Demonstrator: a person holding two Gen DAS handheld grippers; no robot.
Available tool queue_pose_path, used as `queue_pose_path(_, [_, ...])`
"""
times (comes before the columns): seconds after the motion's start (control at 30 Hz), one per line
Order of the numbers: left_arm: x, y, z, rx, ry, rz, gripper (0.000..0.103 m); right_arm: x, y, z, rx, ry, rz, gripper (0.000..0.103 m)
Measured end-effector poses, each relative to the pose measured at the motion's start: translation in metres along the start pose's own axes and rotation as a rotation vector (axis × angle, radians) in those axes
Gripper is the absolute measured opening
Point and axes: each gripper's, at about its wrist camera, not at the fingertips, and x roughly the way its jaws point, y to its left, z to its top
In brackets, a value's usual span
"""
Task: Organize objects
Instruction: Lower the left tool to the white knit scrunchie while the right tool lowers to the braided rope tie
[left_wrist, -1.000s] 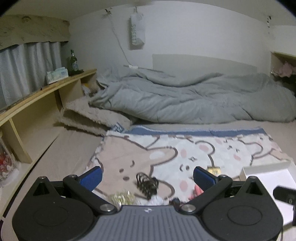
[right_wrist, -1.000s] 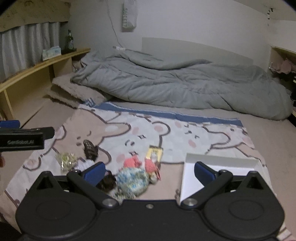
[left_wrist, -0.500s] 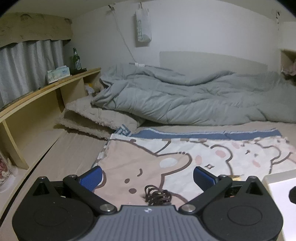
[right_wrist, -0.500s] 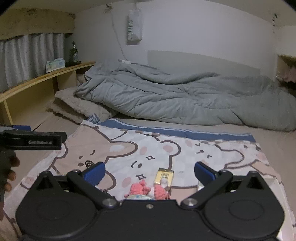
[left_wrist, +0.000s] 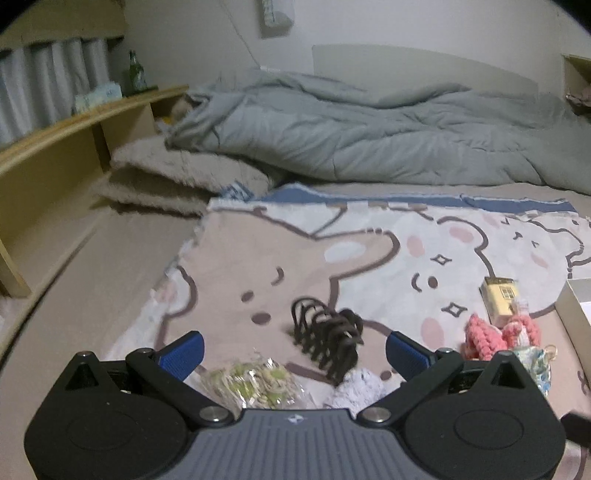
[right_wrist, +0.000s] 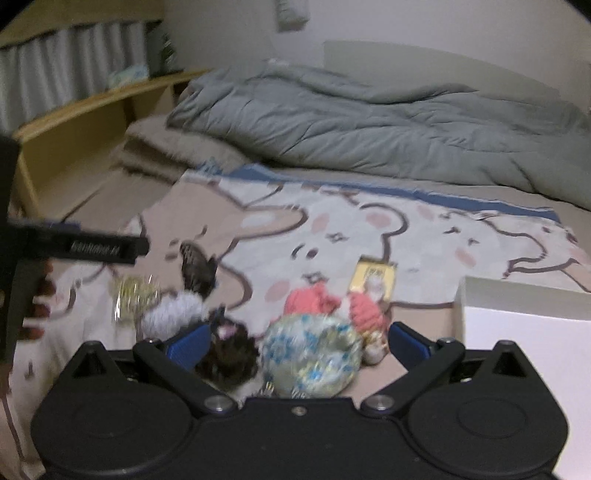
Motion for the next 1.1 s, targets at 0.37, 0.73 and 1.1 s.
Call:
queue_pose_path(0.37, [0.03,0.02,-0.012,-0.119,0.09,-0.009,0.103,0.044,0.014,-0.047,-0.018,0.154,0.015,0.103])
queue_pose_path(0.73, [0.047,0.007,-0.026,0.059,0.155,-0.101,0.087,0.065,0.011,-0.059,-0.024,0.237,0.075,0.103])
queue_pose_path(1.1, [0.065,-0.011,-0.031,0.113,0.236,-0.225,0.054,0.07,0.013,-0.058,-0.096,0.263,0.169,0.103])
